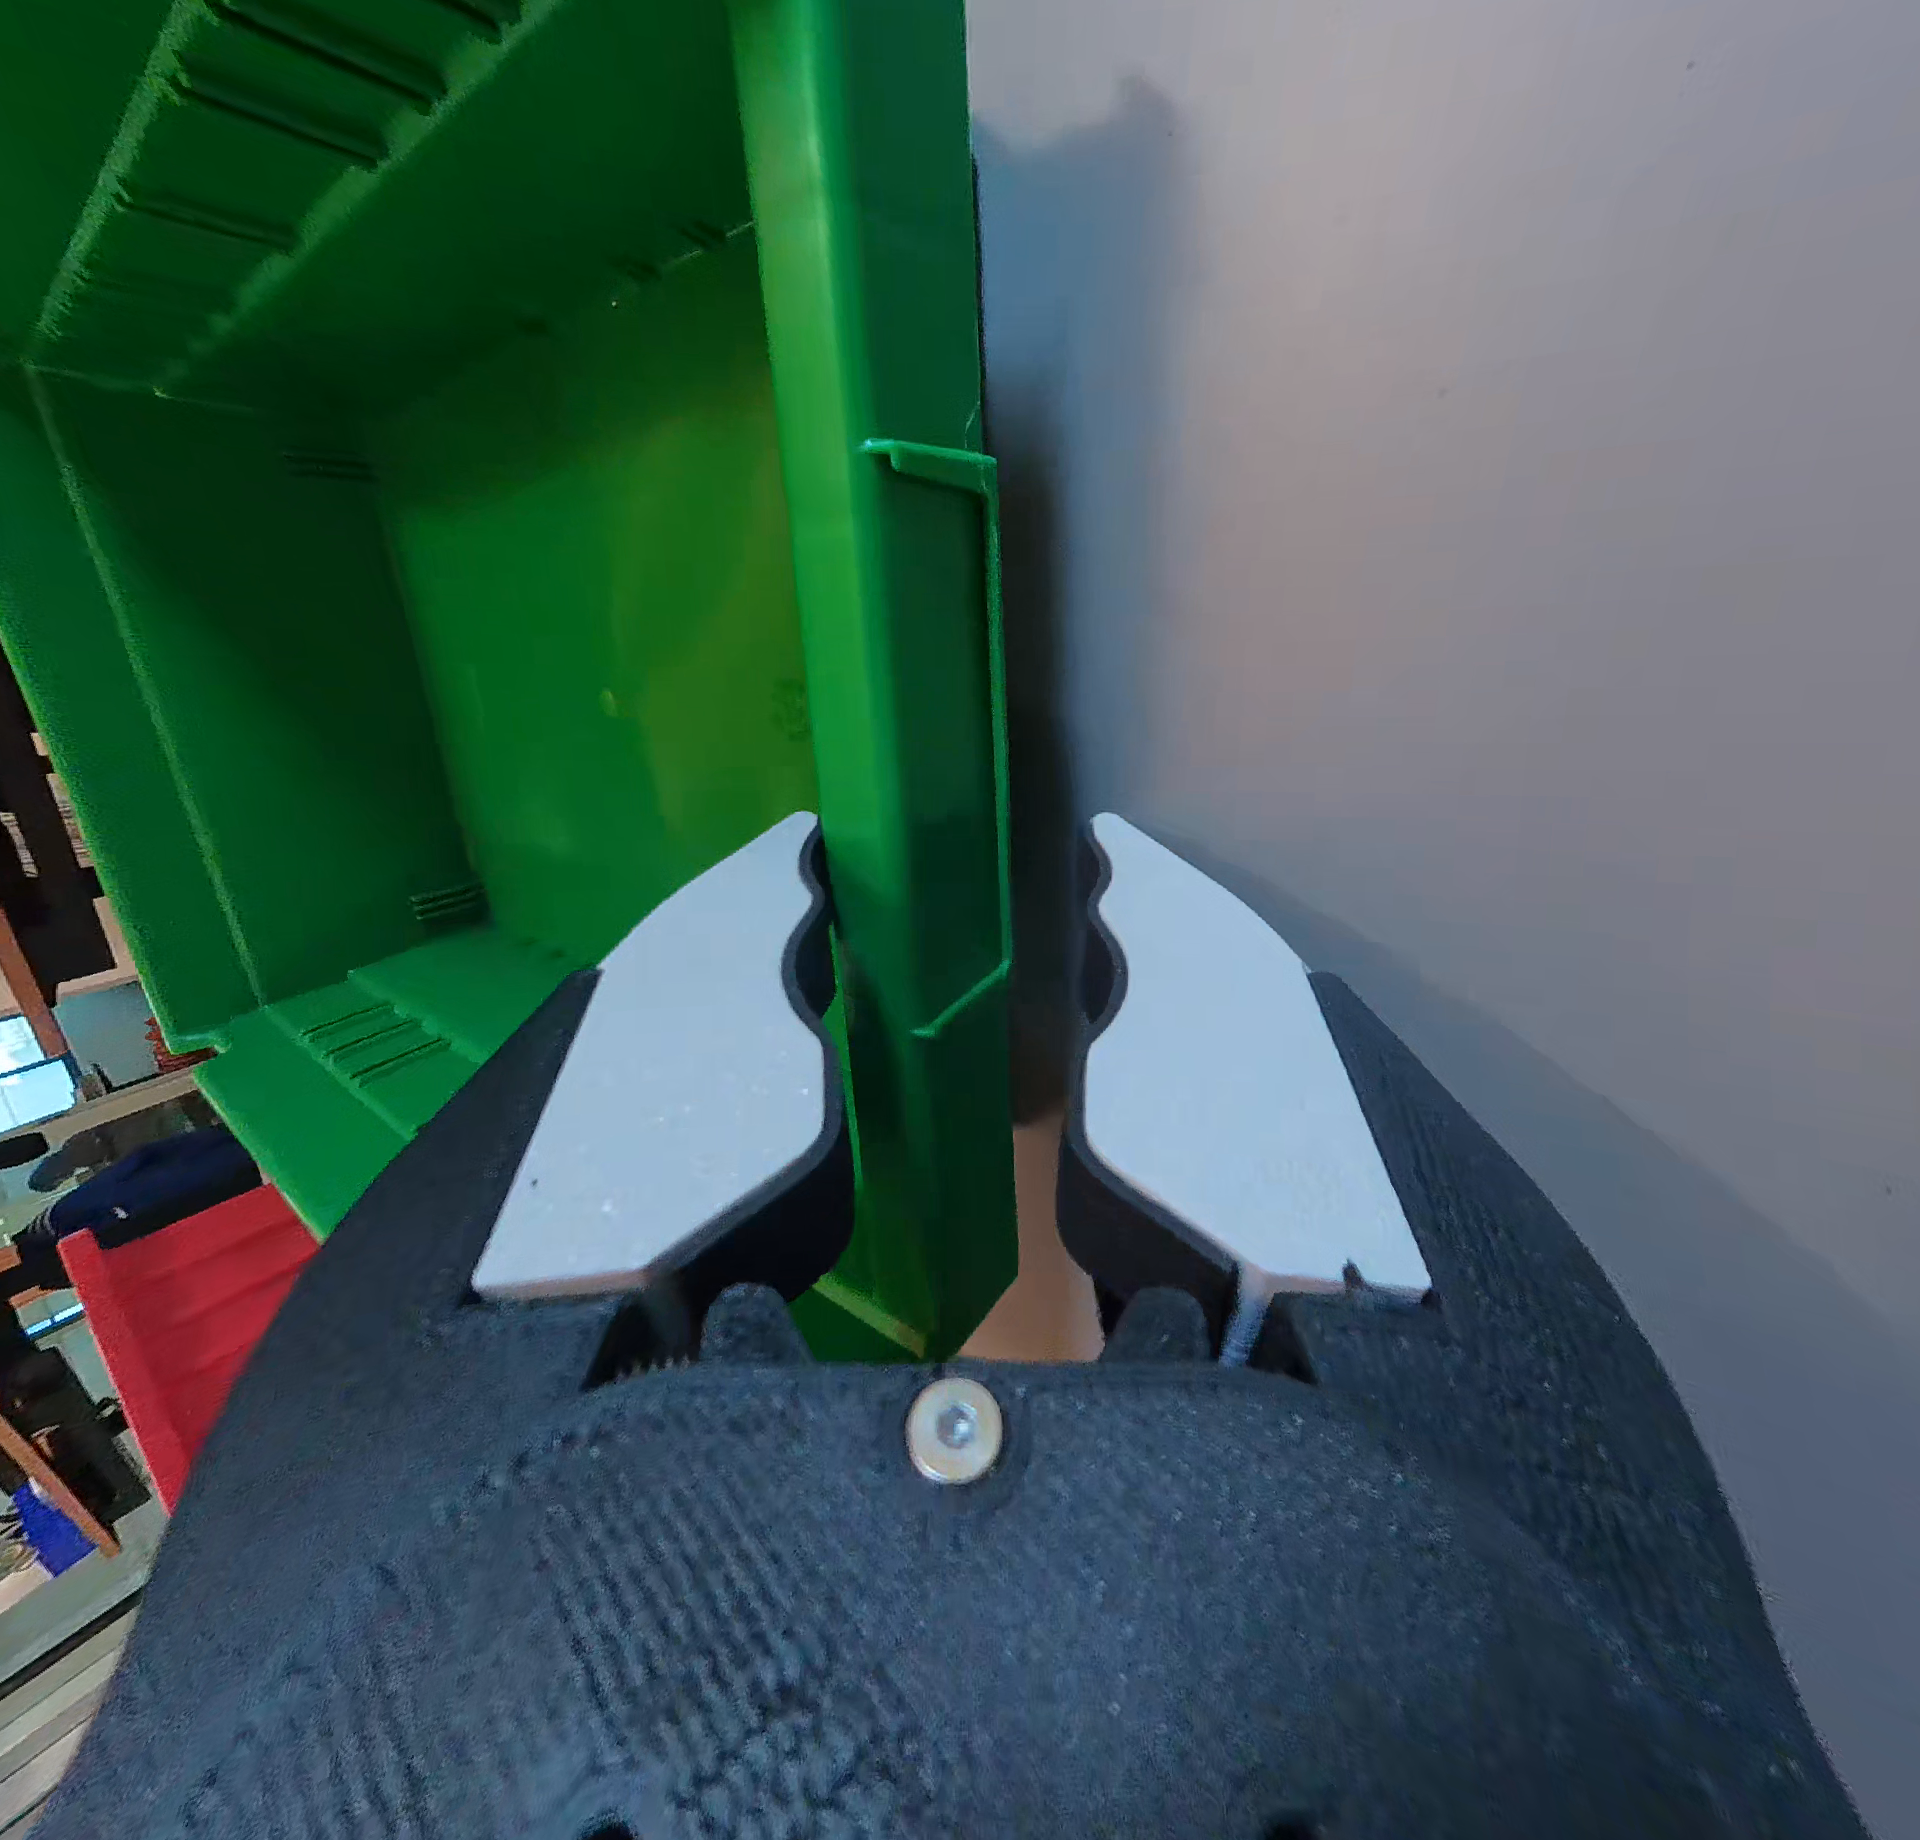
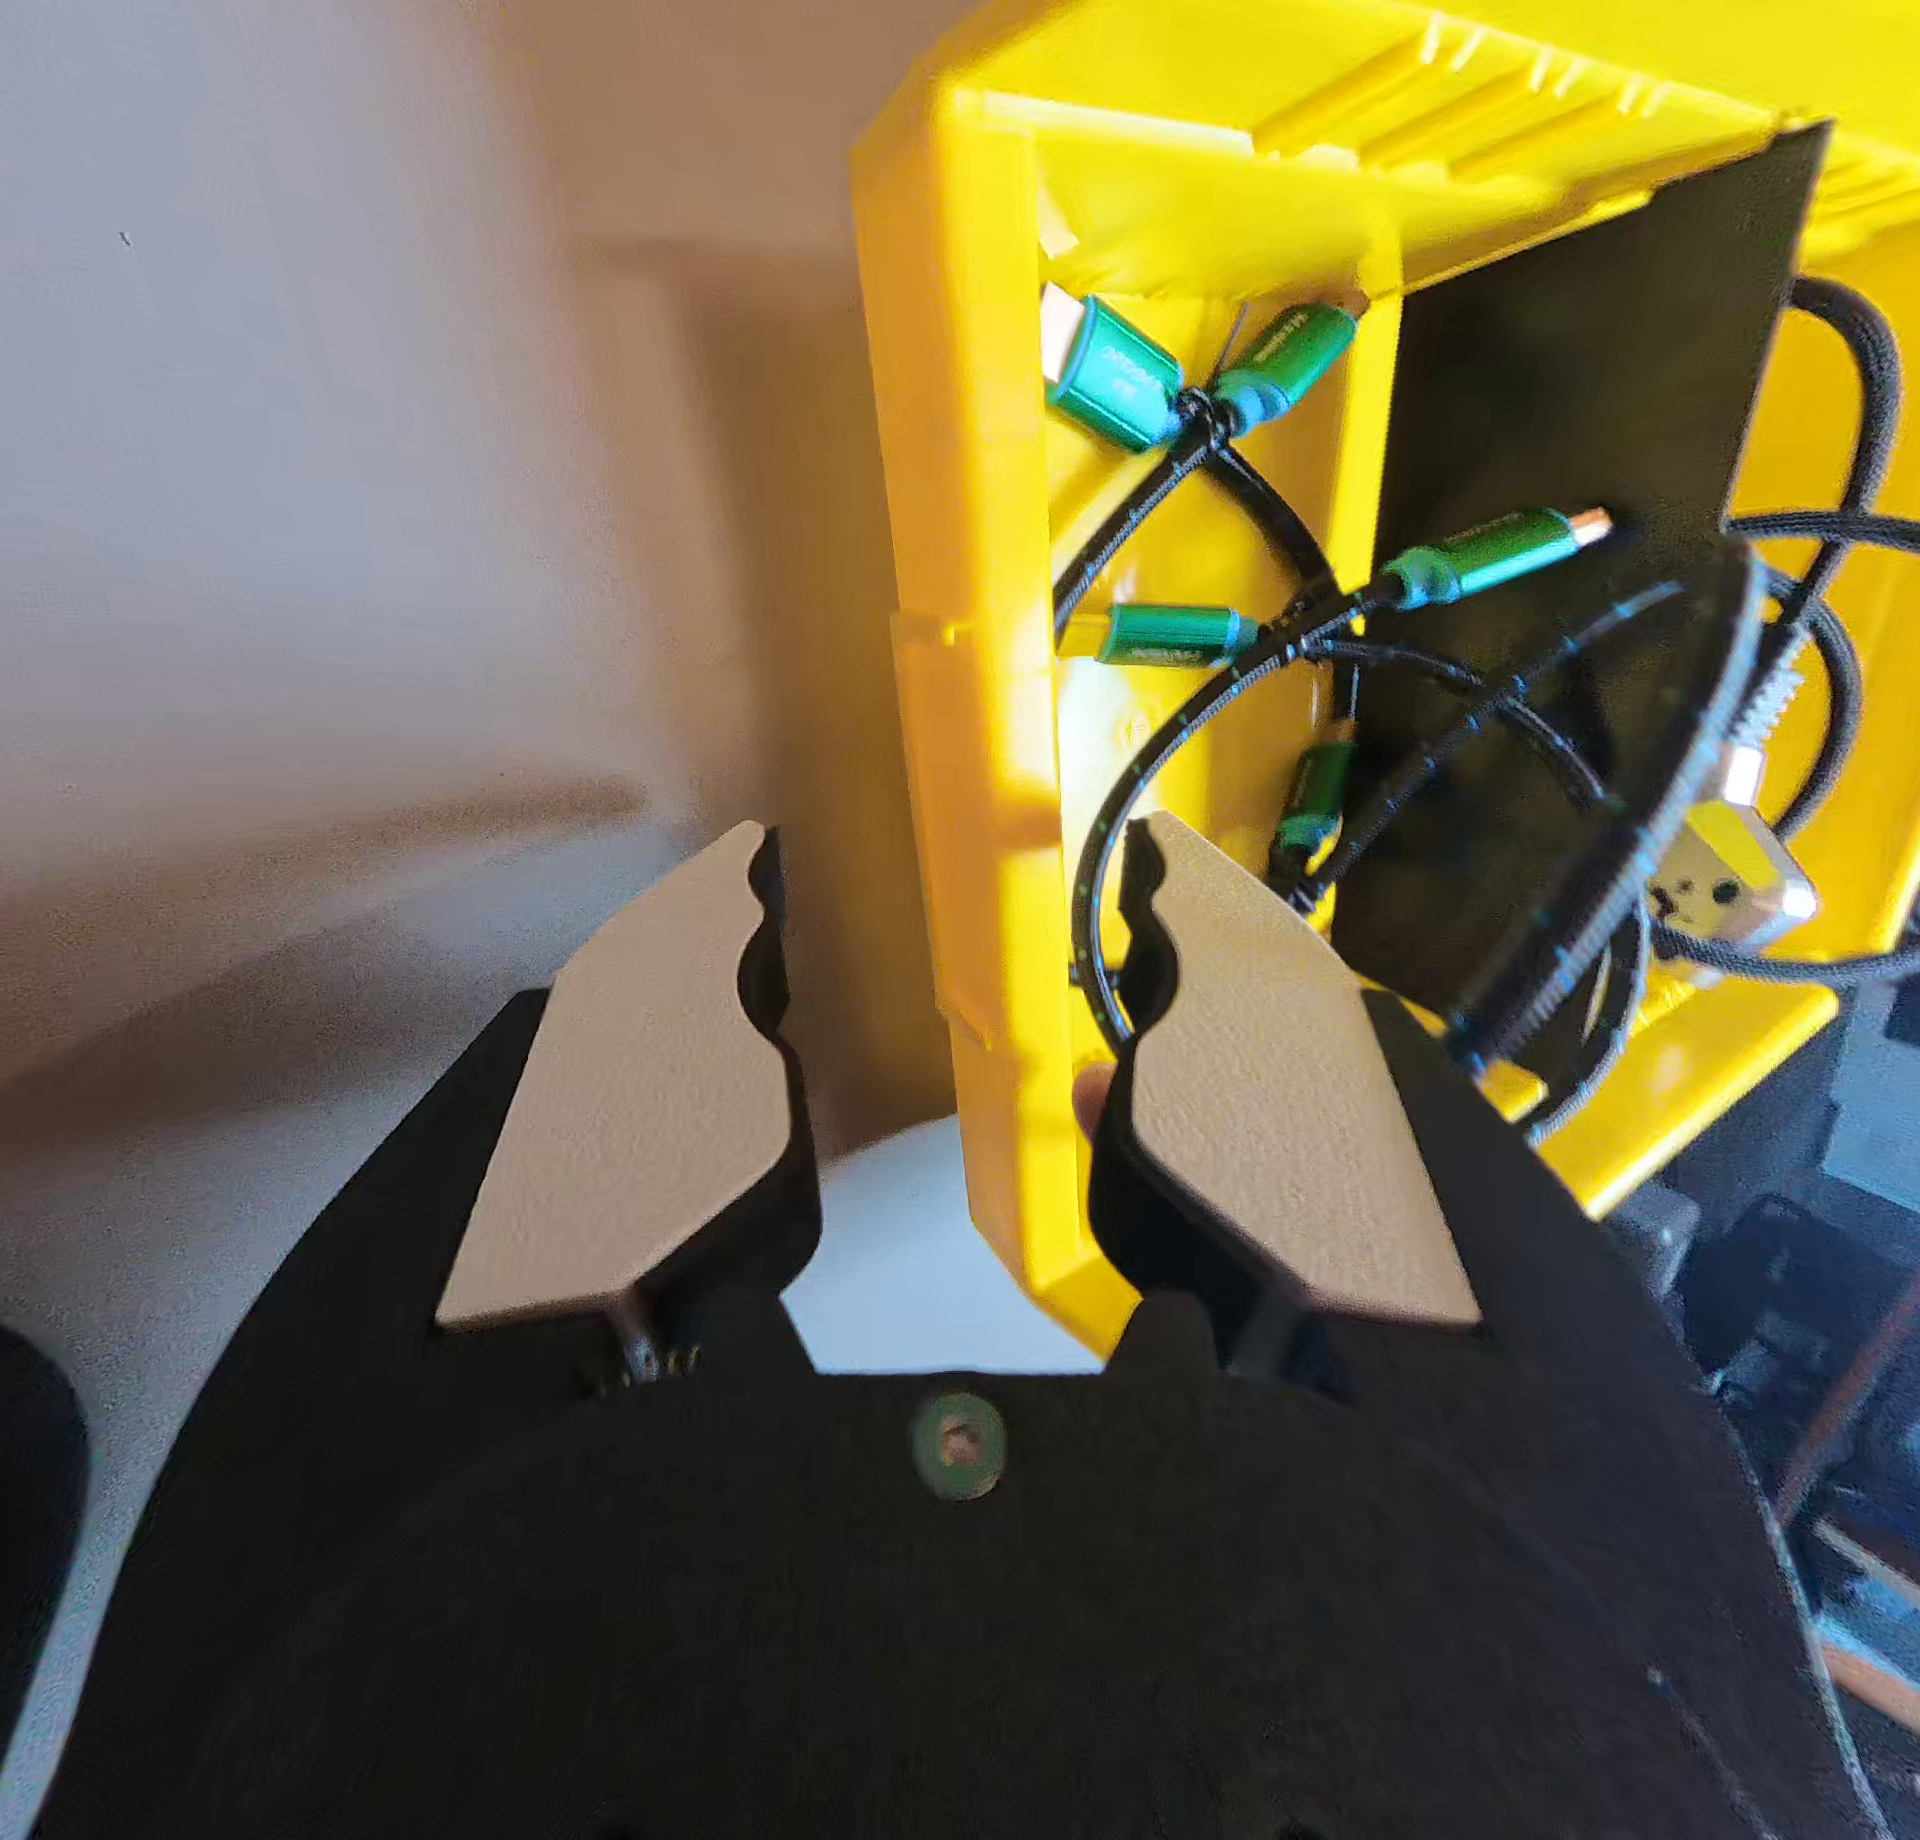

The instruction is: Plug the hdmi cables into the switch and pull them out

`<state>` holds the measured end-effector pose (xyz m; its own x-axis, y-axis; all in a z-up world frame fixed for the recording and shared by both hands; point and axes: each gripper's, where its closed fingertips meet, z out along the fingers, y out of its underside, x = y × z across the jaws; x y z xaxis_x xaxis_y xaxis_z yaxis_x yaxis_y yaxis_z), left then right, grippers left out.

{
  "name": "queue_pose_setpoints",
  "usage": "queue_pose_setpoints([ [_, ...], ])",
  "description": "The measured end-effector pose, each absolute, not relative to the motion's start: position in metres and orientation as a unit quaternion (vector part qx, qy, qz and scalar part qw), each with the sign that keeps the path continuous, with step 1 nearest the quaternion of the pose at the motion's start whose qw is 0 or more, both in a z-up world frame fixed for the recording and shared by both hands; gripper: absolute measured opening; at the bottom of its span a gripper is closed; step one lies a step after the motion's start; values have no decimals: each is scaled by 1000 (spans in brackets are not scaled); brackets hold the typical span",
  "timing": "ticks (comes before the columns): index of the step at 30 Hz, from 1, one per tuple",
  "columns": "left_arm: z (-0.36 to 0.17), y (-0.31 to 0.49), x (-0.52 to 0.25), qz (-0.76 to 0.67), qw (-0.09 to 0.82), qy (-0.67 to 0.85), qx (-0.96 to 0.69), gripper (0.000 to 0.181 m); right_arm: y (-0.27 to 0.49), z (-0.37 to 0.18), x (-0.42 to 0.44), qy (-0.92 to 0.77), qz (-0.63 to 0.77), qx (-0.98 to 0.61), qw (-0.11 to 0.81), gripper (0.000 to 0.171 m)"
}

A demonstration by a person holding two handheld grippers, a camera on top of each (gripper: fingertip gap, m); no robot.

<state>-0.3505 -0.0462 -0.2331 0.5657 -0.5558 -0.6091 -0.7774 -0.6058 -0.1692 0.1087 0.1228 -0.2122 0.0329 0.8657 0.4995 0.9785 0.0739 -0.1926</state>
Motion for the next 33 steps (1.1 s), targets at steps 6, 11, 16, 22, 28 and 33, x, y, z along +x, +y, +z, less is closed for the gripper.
queue_pose_setpoints([
  [6,-235,-36,-354,269,228,414,-839,30,133,-212,97,-763,-177,-571,245,29],
  [11,-235,-45,-333,243,251,477,-807,30,101,-210,98,-795,-194,-504,277,30],
  [16,-234,-49,-270,223,273,549,-758,30,42,-207,83,-828,-162,-428,323,31],
  [22,-229,-30,-205,204,313,585,-719,41,-14,-201,52,-825,-115,-404,377,31],
  [28,-178,-60,-140,55,442,500,-743,48,-112,-127,54,-687,236,-531,435,34],
  [33,-156,-73,-71,-172,511,300,-787,47,-25,-119,145,-401,215,-716,529,40],
])
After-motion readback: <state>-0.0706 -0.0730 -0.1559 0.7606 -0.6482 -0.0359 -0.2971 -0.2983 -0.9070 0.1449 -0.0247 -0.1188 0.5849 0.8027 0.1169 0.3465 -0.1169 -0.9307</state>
